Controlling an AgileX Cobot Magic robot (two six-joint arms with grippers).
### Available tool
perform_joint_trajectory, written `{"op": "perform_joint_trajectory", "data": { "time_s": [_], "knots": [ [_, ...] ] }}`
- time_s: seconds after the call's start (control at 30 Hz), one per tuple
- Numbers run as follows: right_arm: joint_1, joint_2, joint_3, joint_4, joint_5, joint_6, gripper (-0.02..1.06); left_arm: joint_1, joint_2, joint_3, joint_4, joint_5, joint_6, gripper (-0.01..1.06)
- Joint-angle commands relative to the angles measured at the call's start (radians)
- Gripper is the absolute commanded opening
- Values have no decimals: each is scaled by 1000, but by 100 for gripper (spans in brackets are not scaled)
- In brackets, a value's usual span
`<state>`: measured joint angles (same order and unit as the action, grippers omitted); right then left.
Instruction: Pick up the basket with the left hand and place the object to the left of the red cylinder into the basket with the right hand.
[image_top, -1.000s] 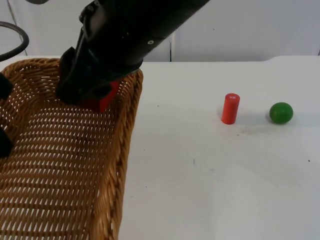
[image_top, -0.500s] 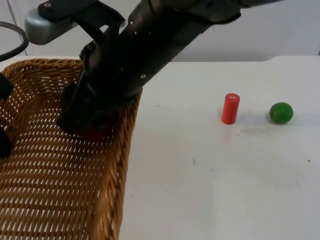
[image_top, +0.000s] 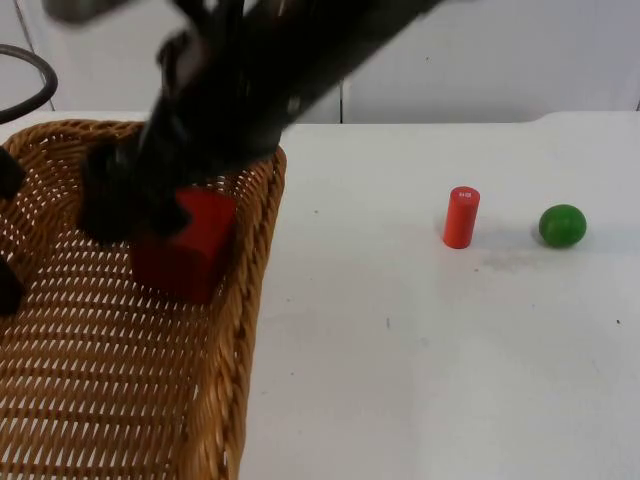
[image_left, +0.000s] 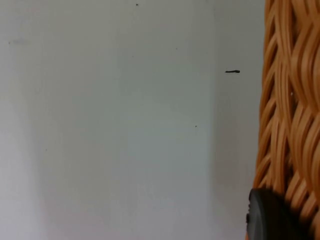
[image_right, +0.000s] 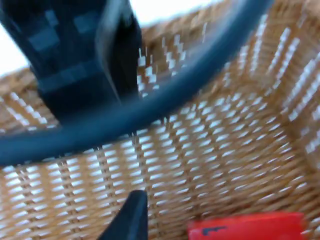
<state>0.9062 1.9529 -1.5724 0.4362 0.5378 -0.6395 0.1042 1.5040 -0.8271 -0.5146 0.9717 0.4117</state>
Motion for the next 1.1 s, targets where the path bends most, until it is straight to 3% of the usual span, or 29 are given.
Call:
{"op": "perform_joint_trajectory", "data": {
  "time_s": [0.0, 0.13, 0.2, 0.33, 0.63, 0.77, 1.07],
  "knots": [
    [-8, -49, -2, -23, 22, 7, 105, 3, -8, -6, -35, 7, 1, 0],
    [-31, -107, -2, -71, 87, 53, 105, 3, -8, -6, -31, 7, 1, 0],
    [-63, -144, 0, -76, 168, 60, 105, 3, -8, -6, -29, 7, 1, 0],
    [-93, -177, 15, -74, 217, 71, 105, 3, -8, -6, -29, 7, 1, 0],
    [-180, -367, 281, -74, 167, 71, 105, 3, -8, -6, -27, 5, 3, 0],
    [-223, -456, 358, -72, 213, 71, 105, 3, -8, -6, -27, -1, 3, 0],
    [-247, -632, 431, -69, 225, 94, 105, 3, -8, -4, -25, -4, 3, 0]
  ]
}}
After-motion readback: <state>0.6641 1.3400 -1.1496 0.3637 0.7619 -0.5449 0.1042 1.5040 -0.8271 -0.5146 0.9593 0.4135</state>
